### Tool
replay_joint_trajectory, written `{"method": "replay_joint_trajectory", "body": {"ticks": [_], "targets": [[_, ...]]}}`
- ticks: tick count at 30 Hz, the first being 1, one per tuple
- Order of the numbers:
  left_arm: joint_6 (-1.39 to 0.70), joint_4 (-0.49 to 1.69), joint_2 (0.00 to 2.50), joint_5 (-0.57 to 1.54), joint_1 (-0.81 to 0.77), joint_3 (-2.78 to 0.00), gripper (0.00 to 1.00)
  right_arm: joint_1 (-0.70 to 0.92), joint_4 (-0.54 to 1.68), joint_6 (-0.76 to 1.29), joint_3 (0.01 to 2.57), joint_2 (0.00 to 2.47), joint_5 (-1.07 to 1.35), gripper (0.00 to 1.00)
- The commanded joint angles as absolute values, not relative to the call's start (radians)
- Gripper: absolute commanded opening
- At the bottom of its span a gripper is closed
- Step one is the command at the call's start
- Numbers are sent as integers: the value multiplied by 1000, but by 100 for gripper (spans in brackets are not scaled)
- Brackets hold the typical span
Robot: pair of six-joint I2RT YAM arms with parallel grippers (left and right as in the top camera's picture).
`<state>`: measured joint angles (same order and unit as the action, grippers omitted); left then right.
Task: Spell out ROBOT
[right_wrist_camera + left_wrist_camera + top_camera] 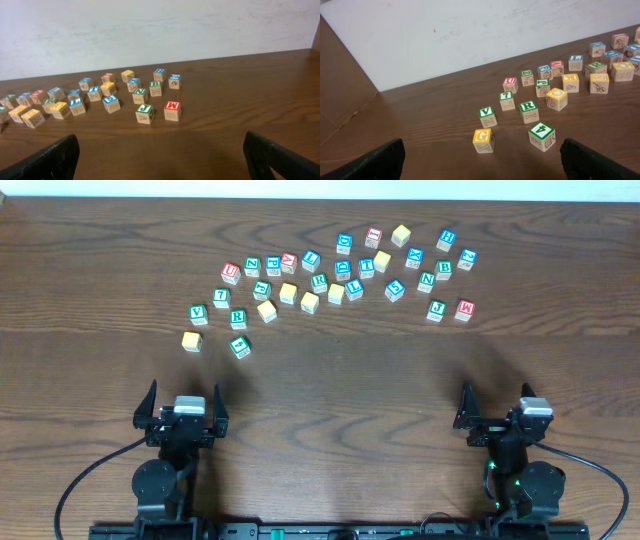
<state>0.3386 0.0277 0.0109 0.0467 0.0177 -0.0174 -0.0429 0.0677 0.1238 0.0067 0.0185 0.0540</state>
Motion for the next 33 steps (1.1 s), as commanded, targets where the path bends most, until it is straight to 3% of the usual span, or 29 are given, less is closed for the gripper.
{"method": "replay_joint_trajectory", "body": {"ticks": [1, 33], "targets": [[342, 69, 6, 35, 15, -4, 98, -49, 71, 118, 6, 16, 59, 99], [282, 62, 6, 35, 15, -66, 98, -49, 71, 118, 6, 16, 59, 99]]}}
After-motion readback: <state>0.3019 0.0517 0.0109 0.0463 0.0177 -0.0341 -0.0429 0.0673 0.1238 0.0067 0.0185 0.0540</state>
